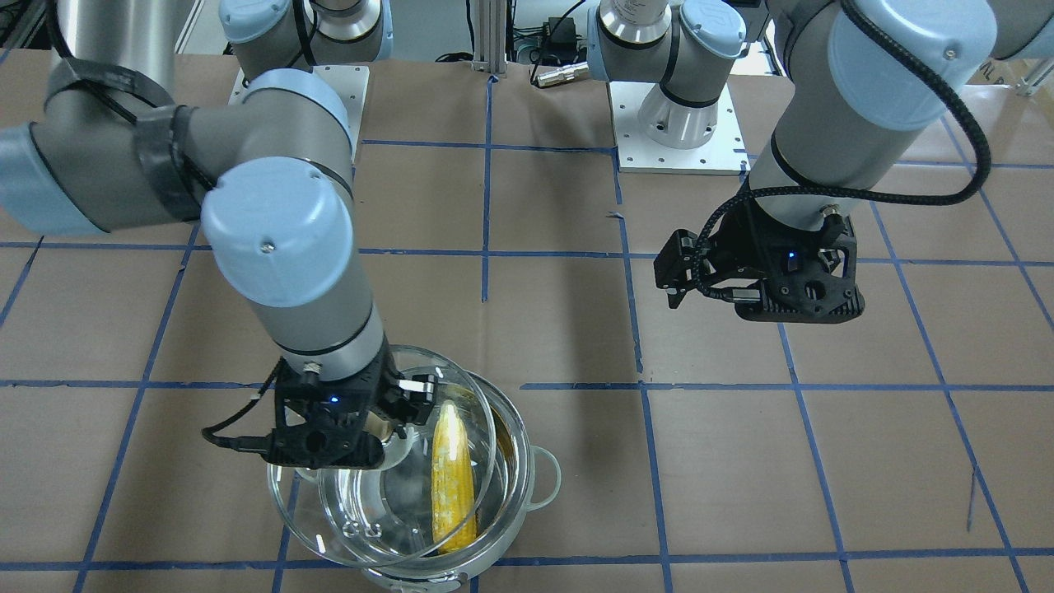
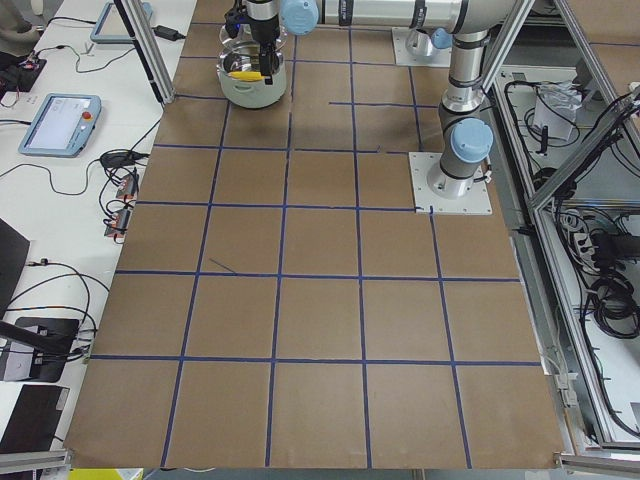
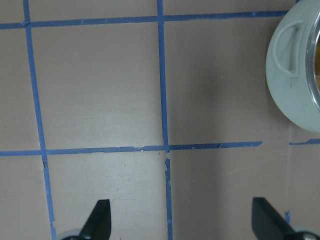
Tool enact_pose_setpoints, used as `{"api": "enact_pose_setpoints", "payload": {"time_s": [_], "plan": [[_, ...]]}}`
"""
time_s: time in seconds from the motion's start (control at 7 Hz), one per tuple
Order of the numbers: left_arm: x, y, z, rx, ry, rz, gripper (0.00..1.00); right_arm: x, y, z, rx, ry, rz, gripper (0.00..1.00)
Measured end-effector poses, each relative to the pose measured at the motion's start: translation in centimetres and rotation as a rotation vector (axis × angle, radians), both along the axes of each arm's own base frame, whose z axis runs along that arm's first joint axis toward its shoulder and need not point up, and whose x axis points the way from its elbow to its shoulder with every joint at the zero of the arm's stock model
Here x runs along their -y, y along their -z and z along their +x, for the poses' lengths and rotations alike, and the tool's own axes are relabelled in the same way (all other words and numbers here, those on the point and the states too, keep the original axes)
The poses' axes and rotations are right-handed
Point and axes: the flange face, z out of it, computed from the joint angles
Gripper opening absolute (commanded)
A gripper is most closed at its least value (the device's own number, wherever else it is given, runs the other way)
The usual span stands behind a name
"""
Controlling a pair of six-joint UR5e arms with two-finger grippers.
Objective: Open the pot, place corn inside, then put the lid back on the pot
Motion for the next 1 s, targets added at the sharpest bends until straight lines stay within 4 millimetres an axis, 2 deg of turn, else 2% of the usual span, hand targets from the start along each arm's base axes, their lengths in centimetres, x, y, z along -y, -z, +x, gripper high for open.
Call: {"api": "enact_pose_setpoints", "payload": {"time_s": [0.14,0.29,0.43,1.0], "plan": [[0.0,0.1,0.0,0.0,0.0,0.009,1.0,0.7,0.6,1.9,-0.005,-0.005,0.002,0.24],[-0.1,0.3,0.1,0.0,-0.001,0.015,1.0,1.2,1.5,2.6,-0.006,-0.009,0.008,0.24],[-0.1,0.6,0.1,0.001,0.0,0.021,1.0,1.4,2.2,2.8,-0.004,-0.008,0.017,0.24],[-0.1,0.9,0.1,0.001,-0.001,0.026,1.0,0.9,2.7,3.1,-0.009,-0.012,0.034,0.22]]}}
